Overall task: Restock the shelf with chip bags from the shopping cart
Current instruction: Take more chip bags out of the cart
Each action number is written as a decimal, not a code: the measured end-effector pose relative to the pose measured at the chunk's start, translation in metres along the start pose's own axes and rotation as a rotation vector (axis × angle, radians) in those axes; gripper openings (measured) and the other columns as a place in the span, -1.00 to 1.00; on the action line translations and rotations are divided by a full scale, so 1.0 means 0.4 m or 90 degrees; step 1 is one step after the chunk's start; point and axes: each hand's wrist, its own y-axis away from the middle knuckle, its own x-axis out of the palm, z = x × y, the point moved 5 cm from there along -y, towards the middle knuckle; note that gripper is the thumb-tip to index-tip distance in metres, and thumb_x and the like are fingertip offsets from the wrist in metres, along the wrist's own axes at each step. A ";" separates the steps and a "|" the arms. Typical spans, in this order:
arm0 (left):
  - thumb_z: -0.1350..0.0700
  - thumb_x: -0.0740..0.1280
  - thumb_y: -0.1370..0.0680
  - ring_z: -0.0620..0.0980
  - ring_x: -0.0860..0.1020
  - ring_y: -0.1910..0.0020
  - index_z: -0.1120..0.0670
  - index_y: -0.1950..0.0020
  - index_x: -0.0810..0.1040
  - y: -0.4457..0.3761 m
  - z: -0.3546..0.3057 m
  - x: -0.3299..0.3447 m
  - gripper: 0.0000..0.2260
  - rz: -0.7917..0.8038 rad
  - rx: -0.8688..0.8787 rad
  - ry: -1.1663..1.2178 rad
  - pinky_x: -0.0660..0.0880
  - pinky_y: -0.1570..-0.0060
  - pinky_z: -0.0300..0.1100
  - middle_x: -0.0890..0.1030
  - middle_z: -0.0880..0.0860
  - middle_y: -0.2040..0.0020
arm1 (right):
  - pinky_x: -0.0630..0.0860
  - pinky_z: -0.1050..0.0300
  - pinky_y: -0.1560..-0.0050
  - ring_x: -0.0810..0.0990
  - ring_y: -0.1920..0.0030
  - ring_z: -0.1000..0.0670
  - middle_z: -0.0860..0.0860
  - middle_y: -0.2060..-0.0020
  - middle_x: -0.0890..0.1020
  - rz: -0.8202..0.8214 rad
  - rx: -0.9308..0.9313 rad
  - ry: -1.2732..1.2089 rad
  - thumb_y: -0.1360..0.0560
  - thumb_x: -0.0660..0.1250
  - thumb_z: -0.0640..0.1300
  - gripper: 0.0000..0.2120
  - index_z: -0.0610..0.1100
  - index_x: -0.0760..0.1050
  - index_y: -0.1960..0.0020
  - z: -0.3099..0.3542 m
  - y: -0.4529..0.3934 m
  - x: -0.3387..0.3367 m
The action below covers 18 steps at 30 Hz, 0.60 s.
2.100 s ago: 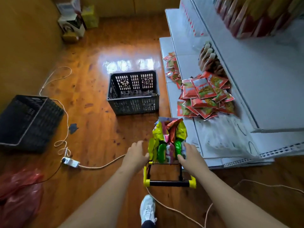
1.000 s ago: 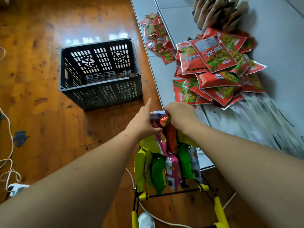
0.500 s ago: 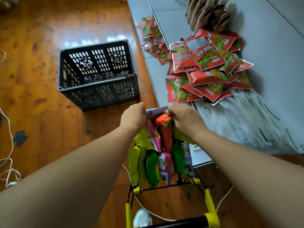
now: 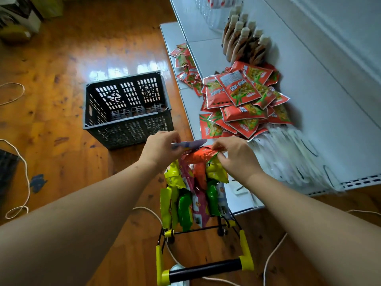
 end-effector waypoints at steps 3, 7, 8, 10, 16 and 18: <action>0.01 0.43 -0.41 -0.01 0.59 0.25 0.05 0.12 0.60 0.039 -0.081 -0.071 -0.86 0.038 -0.075 0.194 0.55 0.21 -0.15 0.65 0.00 0.24 | 0.54 0.03 -0.03 0.56 -0.01 0.00 0.02 0.07 0.64 0.065 0.062 -0.061 -0.41 0.35 -0.19 -0.84 0.05 0.57 0.09 0.029 0.050 -0.107; 0.09 0.47 -0.49 -0.05 0.48 0.32 0.09 0.12 0.58 0.144 -0.270 -0.168 -0.89 0.128 -0.087 0.390 0.45 0.26 -0.17 0.56 0.08 0.30 | 0.60 0.02 -0.03 0.60 -0.05 0.04 0.10 -0.02 0.65 0.114 0.096 -0.155 -0.45 0.39 -0.17 -0.89 0.04 0.54 0.16 0.094 0.164 -0.302; 0.04 0.48 -0.48 -0.02 0.51 0.27 0.06 0.11 0.59 0.182 -0.322 -0.190 -0.86 0.147 -0.094 0.425 0.46 0.22 -0.13 0.58 0.16 0.27 | 0.62 0.05 -0.01 0.63 -0.03 0.06 0.12 -0.02 0.65 0.123 0.114 -0.185 -0.46 0.40 -0.17 -0.88 0.04 0.54 0.17 0.106 0.204 -0.352; -0.12 0.48 -0.42 0.08 0.54 0.23 0.00 0.09 0.59 0.266 -0.429 -0.226 -0.77 0.176 -0.135 0.484 0.47 0.18 -0.02 0.59 0.37 0.19 | 0.63 0.10 0.01 0.66 0.00 0.08 0.10 -0.03 0.66 0.133 0.135 -0.213 -0.48 0.40 -0.14 -0.90 0.03 0.54 0.17 0.125 0.295 -0.455; 0.04 0.39 -0.57 0.18 0.65 0.11 0.09 -0.01 0.58 0.568 -0.862 -0.292 -0.88 0.233 -0.206 0.644 0.60 -0.01 0.15 0.68 0.21 0.08 | 0.56 0.17 0.09 0.63 0.04 0.07 0.12 0.03 0.64 0.124 0.196 -0.242 -0.51 0.37 0.08 -0.81 -0.02 0.57 0.00 0.144 0.637 -0.793; -0.02 0.38 -0.56 0.19 0.67 0.07 0.02 0.02 0.60 0.660 -1.016 -0.285 -0.87 0.257 -0.215 0.641 0.60 -0.07 0.20 0.69 0.24 0.03 | 0.50 0.24 0.18 0.61 0.09 0.04 0.07 0.13 0.63 0.086 0.213 -0.222 -0.52 0.36 0.07 -0.81 -0.06 0.55 0.04 0.128 0.758 -0.905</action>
